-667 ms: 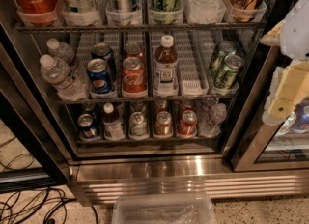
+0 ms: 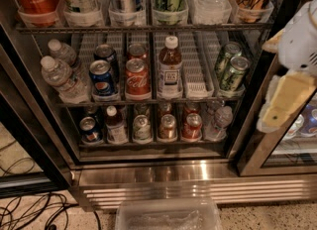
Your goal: Pick blue plastic bottle from middle shelf of fridge
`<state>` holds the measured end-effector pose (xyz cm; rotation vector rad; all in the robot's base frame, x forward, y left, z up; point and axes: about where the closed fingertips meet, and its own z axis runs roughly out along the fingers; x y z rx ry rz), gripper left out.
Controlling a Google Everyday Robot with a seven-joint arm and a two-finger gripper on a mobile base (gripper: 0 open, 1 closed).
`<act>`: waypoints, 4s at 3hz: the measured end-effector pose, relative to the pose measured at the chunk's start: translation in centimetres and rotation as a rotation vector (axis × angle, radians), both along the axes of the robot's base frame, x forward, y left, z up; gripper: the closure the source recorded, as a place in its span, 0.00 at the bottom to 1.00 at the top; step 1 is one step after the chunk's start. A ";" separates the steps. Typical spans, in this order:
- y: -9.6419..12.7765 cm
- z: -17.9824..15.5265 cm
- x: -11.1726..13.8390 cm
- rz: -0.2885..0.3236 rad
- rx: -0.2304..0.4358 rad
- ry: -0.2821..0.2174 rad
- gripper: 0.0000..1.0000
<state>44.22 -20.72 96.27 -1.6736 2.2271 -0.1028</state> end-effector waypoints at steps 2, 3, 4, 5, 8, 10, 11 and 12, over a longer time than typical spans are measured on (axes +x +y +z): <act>5.0 -8.8 1.0 -0.103 0.138 -0.037 0.00; 7.9 -10.9 3.1 -0.106 0.234 -0.094 0.00; 10.1 -10.7 4.5 -0.080 0.305 -0.156 0.00; 10.1 -10.7 4.5 -0.080 0.306 -0.156 0.00; 13.1 -14.3 3.5 -0.327 0.471 -0.295 0.00; 14.3 -11.9 8.5 -0.411 0.678 -0.503 0.00; 14.9 -10.9 10.9 -0.433 0.789 -0.587 0.00; 15.1 -10.4 12.8 -0.438 0.877 -0.661 0.00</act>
Offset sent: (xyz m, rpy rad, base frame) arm 0.0551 0.0866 -0.1237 0.2750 -0.1894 -0.1536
